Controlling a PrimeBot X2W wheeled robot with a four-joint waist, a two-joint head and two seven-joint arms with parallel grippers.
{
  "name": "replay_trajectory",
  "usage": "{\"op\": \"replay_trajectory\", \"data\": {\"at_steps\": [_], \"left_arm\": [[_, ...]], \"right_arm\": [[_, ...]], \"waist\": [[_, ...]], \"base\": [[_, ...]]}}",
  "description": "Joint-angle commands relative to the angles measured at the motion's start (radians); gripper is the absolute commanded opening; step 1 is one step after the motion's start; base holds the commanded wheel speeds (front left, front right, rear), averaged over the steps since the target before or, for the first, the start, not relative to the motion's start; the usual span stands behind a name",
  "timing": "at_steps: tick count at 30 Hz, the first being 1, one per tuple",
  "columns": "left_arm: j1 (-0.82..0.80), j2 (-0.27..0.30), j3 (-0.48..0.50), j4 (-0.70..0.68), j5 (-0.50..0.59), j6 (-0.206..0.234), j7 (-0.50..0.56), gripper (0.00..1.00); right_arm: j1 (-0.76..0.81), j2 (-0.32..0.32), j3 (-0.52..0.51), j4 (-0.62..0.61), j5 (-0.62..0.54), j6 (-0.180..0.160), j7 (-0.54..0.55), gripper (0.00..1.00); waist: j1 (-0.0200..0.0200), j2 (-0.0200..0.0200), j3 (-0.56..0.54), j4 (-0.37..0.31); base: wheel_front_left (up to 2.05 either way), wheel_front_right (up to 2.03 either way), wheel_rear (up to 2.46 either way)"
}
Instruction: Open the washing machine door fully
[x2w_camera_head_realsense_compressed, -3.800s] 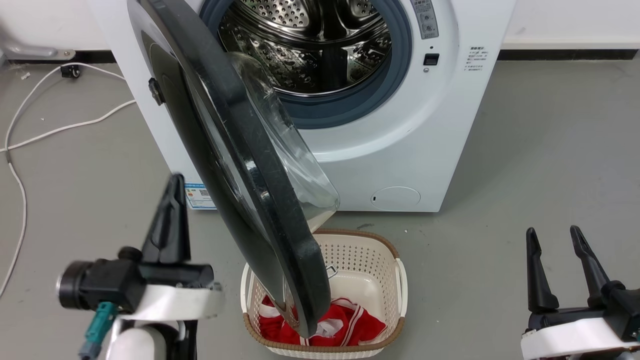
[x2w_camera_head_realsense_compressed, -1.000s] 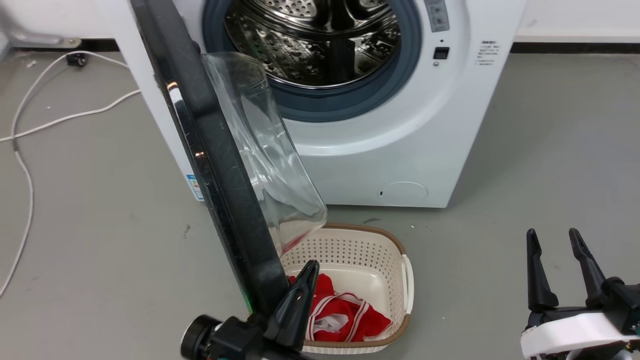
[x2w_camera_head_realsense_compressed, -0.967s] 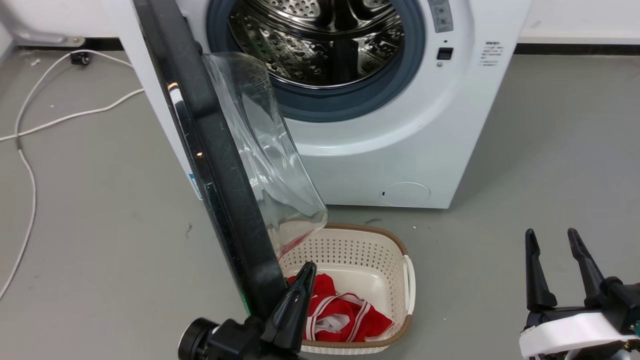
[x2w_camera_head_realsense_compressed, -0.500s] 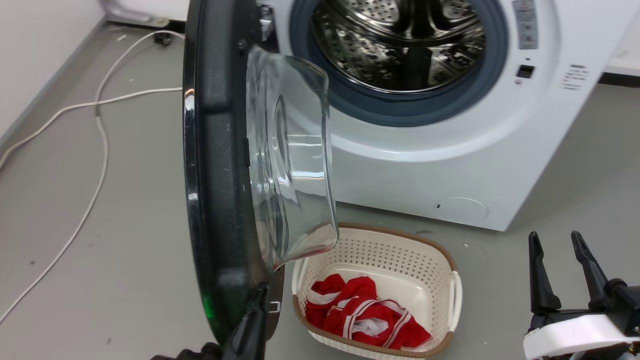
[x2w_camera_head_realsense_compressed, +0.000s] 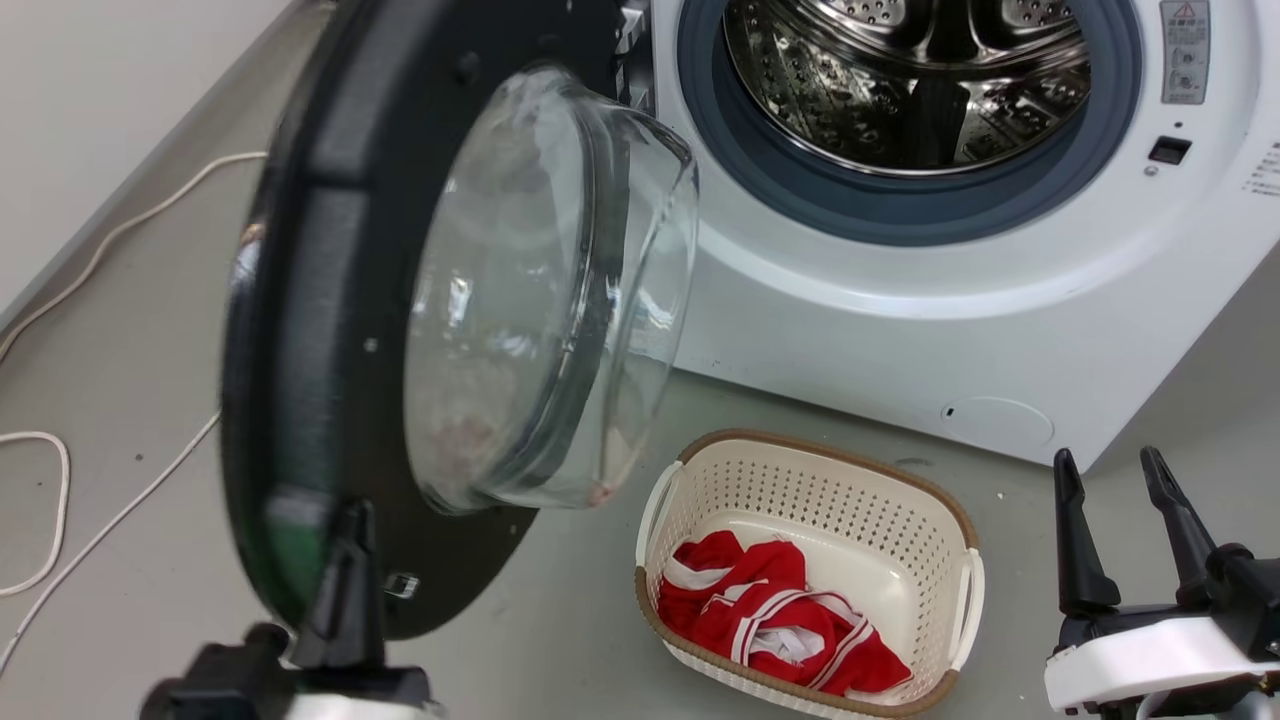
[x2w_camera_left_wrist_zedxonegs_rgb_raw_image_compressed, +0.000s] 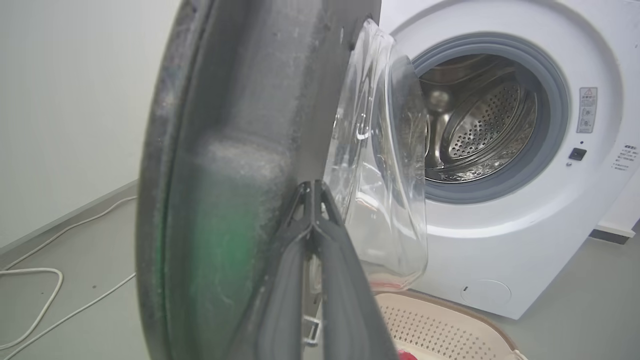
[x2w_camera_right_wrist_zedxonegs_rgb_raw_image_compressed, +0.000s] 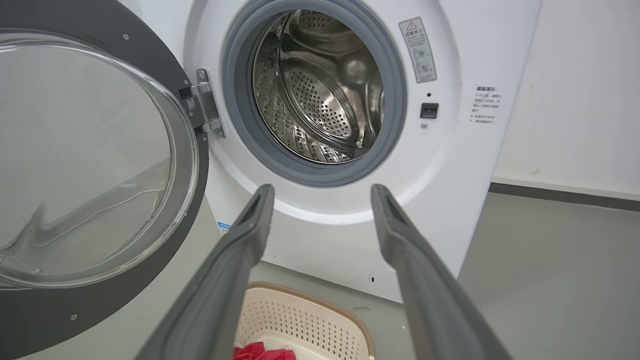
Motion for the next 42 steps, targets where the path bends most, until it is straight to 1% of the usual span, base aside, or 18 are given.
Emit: {"op": "replay_trajectory", "data": {"at_steps": [1,8,14,18,21,24,26,27,29,34,38,42], "left_arm": [[-0.029,0.014,0.028,0.012,-0.009,0.004,-0.010,0.00],[-0.122,0.054,0.156,0.117,-0.046,-0.030,-0.026,0.00],[-0.204,0.058,0.282,0.190,-0.048,-0.064,-0.029,0.00],[-0.252,0.057,0.351,0.260,-0.045,-0.101,-0.026,0.00],[-0.292,0.064,0.394,0.330,-0.043,-0.131,-0.026,0.00],[-0.341,0.089,0.441,0.414,-0.046,-0.162,-0.026,0.00],[-0.355,0.095,0.455,0.438,-0.045,-0.171,-0.026,0.00],[-0.382,0.101,0.474,0.483,-0.035,-0.188,-0.027,0.00],[-0.407,0.114,0.498,0.519,-0.027,-0.201,-0.027,0.00],[-0.439,0.124,0.542,0.573,-0.010,-0.218,-0.027,0.00],[-0.463,0.118,0.574,0.606,0.005,-0.235,-0.027,0.00],[-0.455,0.105,0.597,0.604,0.032,-0.243,-0.027,0.00]], "right_arm": [[-0.015,0.001,0.002,-0.004,-0.002,-0.001,0.004,1.00],[-0.040,0.001,0.020,-0.024,-0.014,-0.001,0.019,1.00],[-0.070,0.001,0.029,-0.034,-0.025,-0.001,0.023,1.00],[-0.085,0.001,0.026,-0.036,-0.032,-0.001,0.026,1.00],[-0.100,0.001,0.026,-0.043,-0.069,-0.001,0.027,1.00],[-0.110,0.001,0.029,-0.045,-0.080,-0.001,0.027,1.00],[-0.115,0.001,0.029,-0.047,-0.080,-0.001,0.027,1.00],[-0.122,0.001,0.031,-0.046,-0.081,-0.001,0.024,1.00],[-0.124,0.001,0.029,-0.045,-0.080,-0.001,0.021,1.00],[-0.128,0.001,0.030,-0.037,-0.072,-0.001,0.016,1.00],[-0.125,0.001,0.024,-0.029,-0.064,-0.001,0.010,1.00],[-0.121,0.001,0.026,-0.016,-0.052,-0.001,-0.001,1.00]], "waist": [[0.0000,0.0000,0.008,-0.001],[0.0000,0.0000,0.059,-0.017],[0.0000,0.0000,0.111,-0.030],[0.0000,0.0000,0.138,-0.037],[0.0000,0.0000,0.152,-0.040],[0.0000,0.0000,0.163,-0.046],[0.0000,0.0000,0.167,-0.048],[0.0000,0.0000,0.171,-0.053],[0.0000,0.0000,0.174,-0.057],[0.0000,0.0000,0.174,-0.066],[0.0000,0.0000,0.169,-0.067],[0.0000,0.0000,0.151,-0.075]], "base": [[0.00,0.00,0.00],[0.00,0.00,0.00],[0.00,0.00,0.00],[0.00,0.00,0.00],[0.00,0.00,0.00],[0.00,0.00,0.00],[0.00,0.00,0.00],[0.00,0.00,0.00],[0.00,0.00,0.00],[0.00,0.00,0.00],[0.00,0.00,0.00],[0.00,0.00,0.00]]}}
